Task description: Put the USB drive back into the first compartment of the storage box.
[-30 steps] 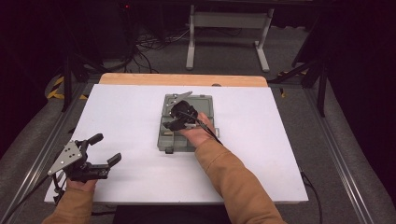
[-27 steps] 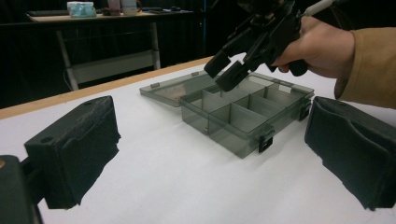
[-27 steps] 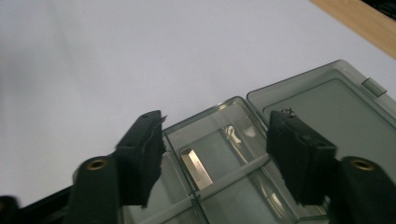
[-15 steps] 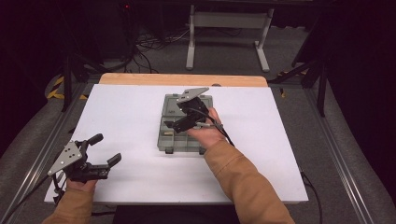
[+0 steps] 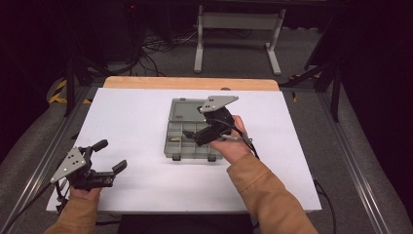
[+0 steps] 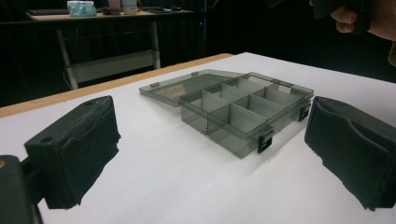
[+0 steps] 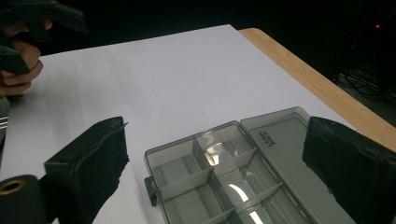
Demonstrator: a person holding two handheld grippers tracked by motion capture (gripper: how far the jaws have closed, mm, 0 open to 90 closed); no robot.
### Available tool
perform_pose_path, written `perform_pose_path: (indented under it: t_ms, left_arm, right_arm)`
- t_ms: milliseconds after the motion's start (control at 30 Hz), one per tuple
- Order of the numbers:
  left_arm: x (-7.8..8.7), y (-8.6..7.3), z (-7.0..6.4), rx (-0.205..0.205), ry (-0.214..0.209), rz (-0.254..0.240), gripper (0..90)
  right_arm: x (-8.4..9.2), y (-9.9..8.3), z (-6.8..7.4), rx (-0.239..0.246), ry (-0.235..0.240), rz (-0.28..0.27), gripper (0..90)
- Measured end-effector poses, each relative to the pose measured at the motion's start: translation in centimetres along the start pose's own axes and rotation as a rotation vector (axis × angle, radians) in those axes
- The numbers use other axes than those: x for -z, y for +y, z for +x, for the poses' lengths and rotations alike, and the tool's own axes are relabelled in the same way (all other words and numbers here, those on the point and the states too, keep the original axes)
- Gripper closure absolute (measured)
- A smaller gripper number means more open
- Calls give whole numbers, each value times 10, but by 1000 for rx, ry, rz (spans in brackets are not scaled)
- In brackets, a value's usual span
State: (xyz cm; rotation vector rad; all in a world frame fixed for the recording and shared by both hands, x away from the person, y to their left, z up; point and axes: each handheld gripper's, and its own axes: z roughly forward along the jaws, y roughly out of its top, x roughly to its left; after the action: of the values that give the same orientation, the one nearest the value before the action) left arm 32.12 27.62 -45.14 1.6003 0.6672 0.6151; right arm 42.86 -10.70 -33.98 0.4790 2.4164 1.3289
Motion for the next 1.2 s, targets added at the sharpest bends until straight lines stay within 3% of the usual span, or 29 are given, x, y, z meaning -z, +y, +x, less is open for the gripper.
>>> perform_pose_path:
  t_ms: [300,700,1200]
  left_arm:
    - [0,0,0,0,-1,-1,36]
    - [-1,0,0,1,-4,-6,36]
    - [-1,0,0,12,-9,-17,36]
  right_arm:
    - [24,-11,4,-2,-14,-17,27]
    - [60,-36,3,-21,-68,-95,17]
    - [96,-90,1,-56,-120,-188,10]
